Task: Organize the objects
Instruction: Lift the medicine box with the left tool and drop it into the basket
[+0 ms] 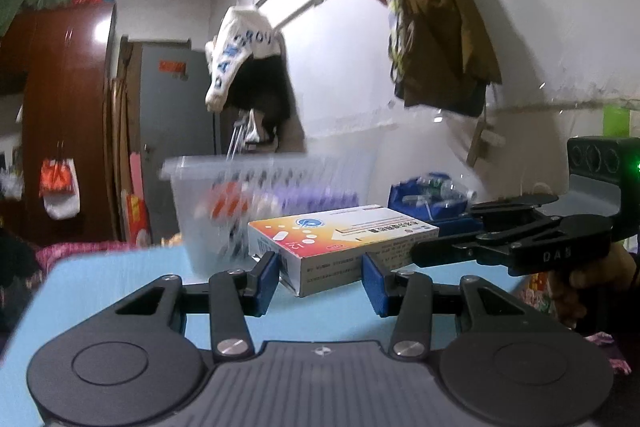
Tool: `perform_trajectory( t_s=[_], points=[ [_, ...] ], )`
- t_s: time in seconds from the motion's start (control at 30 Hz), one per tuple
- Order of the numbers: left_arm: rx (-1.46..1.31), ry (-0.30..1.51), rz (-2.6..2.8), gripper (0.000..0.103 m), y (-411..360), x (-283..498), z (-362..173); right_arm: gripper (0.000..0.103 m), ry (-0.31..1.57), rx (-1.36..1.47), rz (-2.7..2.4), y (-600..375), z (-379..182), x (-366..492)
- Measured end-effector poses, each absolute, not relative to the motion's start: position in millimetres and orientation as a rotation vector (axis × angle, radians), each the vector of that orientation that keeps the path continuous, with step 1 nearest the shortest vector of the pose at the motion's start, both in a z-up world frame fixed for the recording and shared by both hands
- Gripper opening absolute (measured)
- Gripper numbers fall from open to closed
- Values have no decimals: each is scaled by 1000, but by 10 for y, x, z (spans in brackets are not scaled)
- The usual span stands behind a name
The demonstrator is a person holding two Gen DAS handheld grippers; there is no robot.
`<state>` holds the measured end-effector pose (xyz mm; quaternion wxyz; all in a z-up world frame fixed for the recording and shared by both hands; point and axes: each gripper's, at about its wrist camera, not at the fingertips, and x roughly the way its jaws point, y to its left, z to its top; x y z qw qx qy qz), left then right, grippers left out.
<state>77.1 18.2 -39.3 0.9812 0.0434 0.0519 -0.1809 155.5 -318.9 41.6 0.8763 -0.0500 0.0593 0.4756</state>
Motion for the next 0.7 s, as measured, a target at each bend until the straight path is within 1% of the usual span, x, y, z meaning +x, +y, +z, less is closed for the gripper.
perform_trajectory(
  t_s=[0.17, 0.33, 0.43, 0.5, 0.7],
  points=[
    [78, 54, -394, 49, 145, 1092, 132, 40, 51, -119, 966, -3254, 872, 1721],
    [35, 58, -402, 50, 102, 1662, 577, 40, 50, -98, 917, -3221, 1381, 2175],
    [28, 100, -392, 50, 74, 2022, 699, 40, 68, -96, 888, -3158, 1587, 2494],
    [29, 143, -376, 50, 55, 2258, 736, 40, 114, -84, 878, -3108, 1653, 2753],
    [19, 293, -316, 50, 75, 2846, 644, 40, 302, -68, 837, -2859, 1561, 3460]
  ],
)
